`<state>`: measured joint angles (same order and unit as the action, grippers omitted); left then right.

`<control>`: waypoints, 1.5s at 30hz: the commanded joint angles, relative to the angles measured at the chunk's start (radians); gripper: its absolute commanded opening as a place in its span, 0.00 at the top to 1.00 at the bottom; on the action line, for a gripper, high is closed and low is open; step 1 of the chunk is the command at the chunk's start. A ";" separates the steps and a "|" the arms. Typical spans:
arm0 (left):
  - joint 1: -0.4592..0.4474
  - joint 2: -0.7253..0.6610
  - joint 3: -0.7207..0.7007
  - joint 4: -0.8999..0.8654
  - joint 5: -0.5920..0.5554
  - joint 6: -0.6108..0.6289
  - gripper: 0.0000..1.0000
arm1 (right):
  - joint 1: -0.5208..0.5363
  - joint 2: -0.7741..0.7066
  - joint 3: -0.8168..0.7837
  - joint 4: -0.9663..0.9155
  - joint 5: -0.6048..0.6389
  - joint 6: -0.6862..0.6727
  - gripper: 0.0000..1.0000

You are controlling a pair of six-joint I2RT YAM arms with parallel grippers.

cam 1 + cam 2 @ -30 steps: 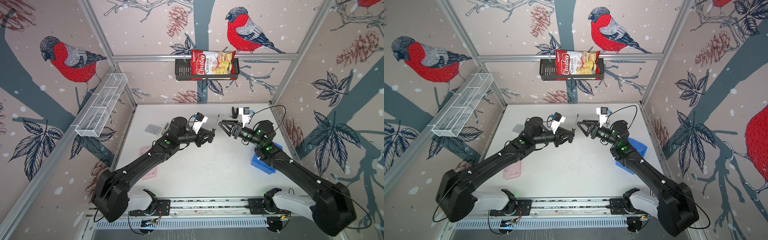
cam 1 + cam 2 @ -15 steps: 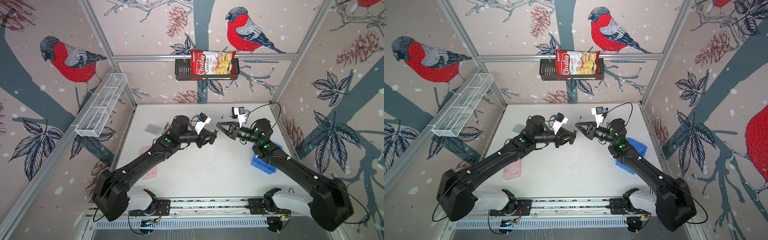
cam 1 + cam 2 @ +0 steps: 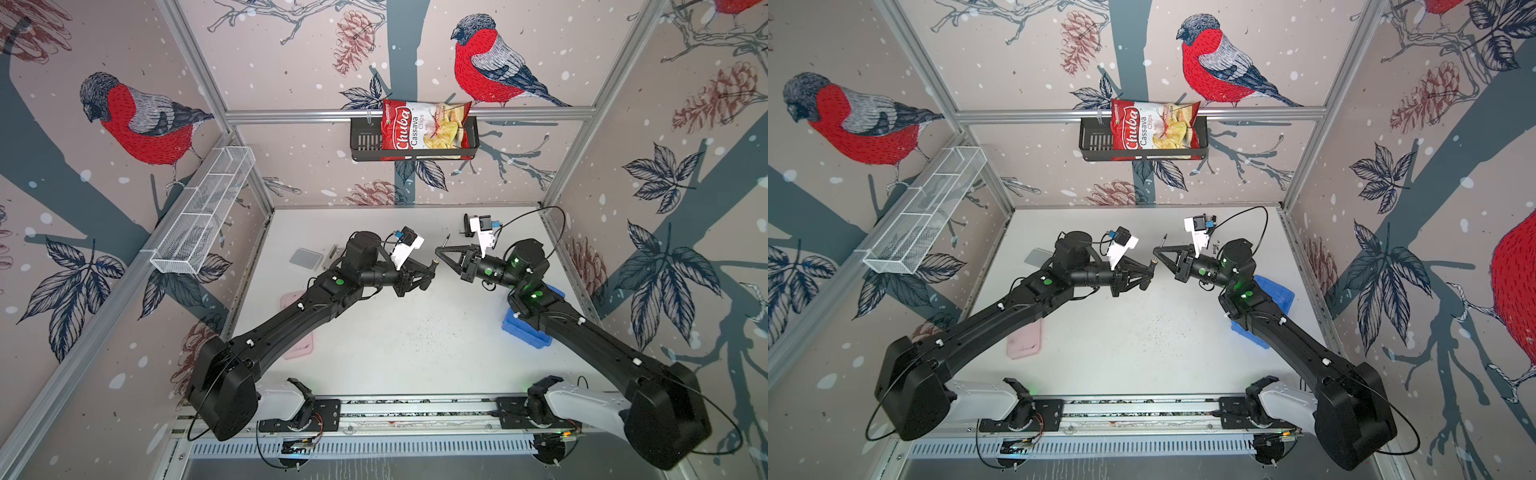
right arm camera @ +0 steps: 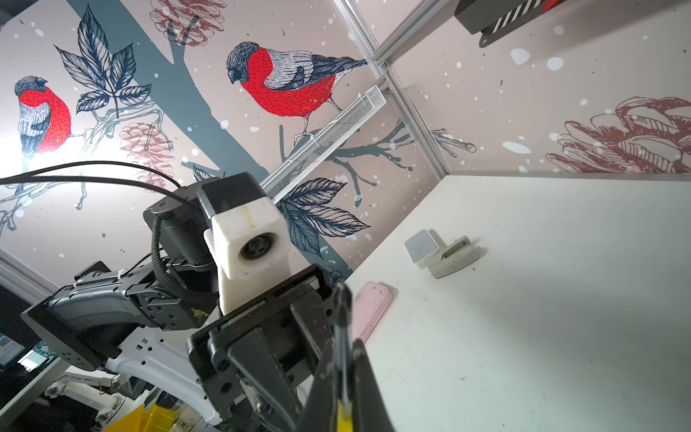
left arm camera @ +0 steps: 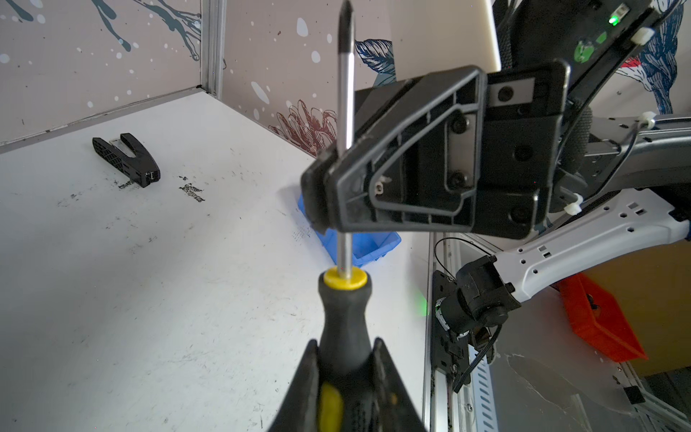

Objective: Put the screwdriver in the bin
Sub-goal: Place the screwdriver into the bin.

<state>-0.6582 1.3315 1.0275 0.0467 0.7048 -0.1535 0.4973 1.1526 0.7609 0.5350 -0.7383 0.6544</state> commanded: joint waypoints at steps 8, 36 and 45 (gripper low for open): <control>-0.023 -0.028 0.001 0.112 -0.076 0.030 0.11 | -0.078 -0.072 0.047 -0.215 0.089 -0.144 1.00; -0.308 0.324 0.180 0.166 -0.169 0.264 0.02 | -0.642 -0.145 0.072 -0.969 0.742 -0.269 1.00; -0.334 0.367 0.197 0.128 -0.216 0.292 0.02 | -0.656 -0.027 0.004 -1.018 0.850 -0.246 1.00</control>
<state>-0.9894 1.6962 1.2144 0.1673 0.5026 0.1162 -0.1574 1.1011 0.7712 -0.4625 0.0521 0.3923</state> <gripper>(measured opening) 0.985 0.077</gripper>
